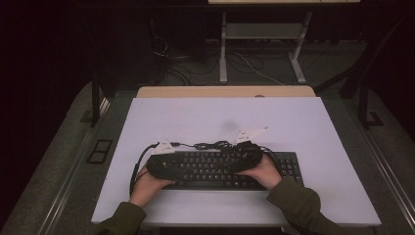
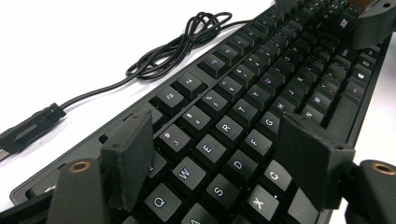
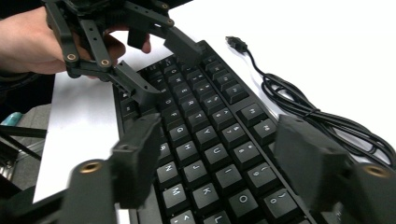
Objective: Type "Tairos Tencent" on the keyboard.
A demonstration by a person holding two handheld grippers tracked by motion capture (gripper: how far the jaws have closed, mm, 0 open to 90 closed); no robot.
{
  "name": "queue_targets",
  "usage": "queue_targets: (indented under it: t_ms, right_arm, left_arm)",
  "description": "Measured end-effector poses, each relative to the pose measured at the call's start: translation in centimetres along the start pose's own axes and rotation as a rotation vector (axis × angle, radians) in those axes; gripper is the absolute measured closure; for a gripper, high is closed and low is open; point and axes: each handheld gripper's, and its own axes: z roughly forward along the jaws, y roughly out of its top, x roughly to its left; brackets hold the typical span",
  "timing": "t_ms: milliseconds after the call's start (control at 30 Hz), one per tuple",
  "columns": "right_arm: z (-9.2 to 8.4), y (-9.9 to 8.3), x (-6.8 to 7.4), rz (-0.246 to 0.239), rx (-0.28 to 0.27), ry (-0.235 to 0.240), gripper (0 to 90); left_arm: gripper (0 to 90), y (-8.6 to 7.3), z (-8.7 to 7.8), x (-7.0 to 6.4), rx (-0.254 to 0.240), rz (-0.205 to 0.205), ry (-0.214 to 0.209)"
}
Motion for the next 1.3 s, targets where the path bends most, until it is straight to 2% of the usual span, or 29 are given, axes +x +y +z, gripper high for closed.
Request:
queue_targets:
  t_ms: [267, 500, 700, 900, 1300]
  right_arm:
    - [0.3, -0.1, 0.3, 0.007, 0.02, 0.035, 53.7]
    - [0.7, -0.2, 0.8, -0.018, 0.038, 0.047, 75.5]
    - [1.2, -0.4, 1.5, -0.053, 0.078, 0.06, 88.5]
    - [1.8, -0.5, 2.0, -0.073, 0.107, 0.07, 89.3]
    - [2.6, -0.8, 2.2, -0.078, 0.137, 0.066, 89.3]
  left_arm:
    - [21.0, 0.0, 0.1, -0.1, -0.004, 0.007, 0.011]
    - [19.3, 0.0, 0.1, -0.2, -0.007, 0.012, 0.011]
    - [17.1, 0.0, 0.2, -0.2, -0.012, 0.01, 0.014]
    - [15.7, 0.0, 0.3, -0.3, -0.006, 0.014, 0.014]
    - [15.7, -0.1, 0.5, -0.3, 0.0, 0.016, 0.012]
